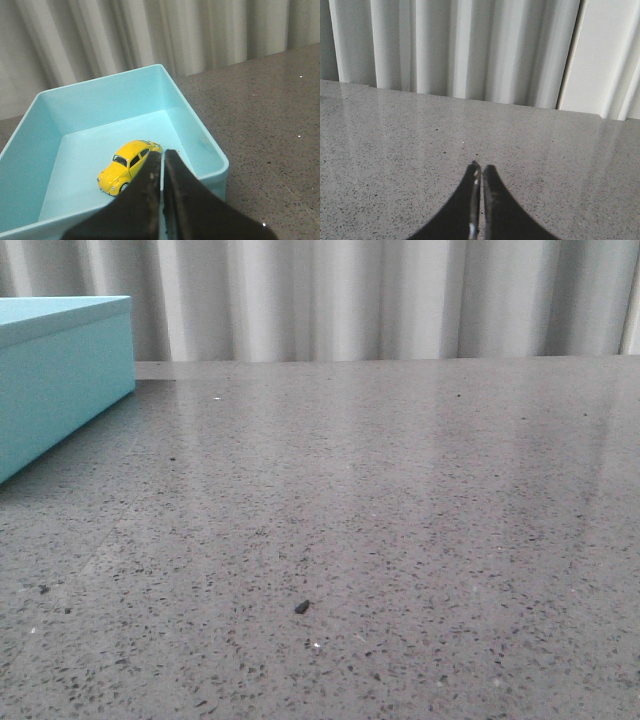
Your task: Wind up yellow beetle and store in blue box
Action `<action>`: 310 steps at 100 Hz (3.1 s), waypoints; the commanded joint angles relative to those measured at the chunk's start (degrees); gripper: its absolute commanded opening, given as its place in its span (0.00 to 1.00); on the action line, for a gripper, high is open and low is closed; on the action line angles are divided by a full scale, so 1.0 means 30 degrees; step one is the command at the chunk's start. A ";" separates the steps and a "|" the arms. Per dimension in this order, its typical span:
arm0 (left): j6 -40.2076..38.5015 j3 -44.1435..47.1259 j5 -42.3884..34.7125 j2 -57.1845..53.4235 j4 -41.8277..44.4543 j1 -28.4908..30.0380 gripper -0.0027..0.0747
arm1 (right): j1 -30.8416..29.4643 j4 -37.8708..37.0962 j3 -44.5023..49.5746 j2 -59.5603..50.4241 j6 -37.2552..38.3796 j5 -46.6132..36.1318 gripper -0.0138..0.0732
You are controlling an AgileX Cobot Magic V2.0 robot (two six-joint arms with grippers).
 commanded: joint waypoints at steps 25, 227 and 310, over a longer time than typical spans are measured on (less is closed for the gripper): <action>-1.0589 -0.0444 -0.1289 -0.0202 0.6454 -0.0011 0.01 | 0.0036 -0.0320 -0.0411 -0.0295 0.0000 -0.1283 0.11; -2.1895 0.8675 -0.2675 -0.6755 1.5147 -0.2132 0.01 | 0.0036 -0.0320 -0.0411 -0.0295 0.0000 -0.1283 0.11; -2.1895 0.8675 -0.2675 -0.6755 1.5147 -0.2132 0.01 | -0.1346 0.0916 0.7764 -0.0295 0.0000 -1.4511 0.11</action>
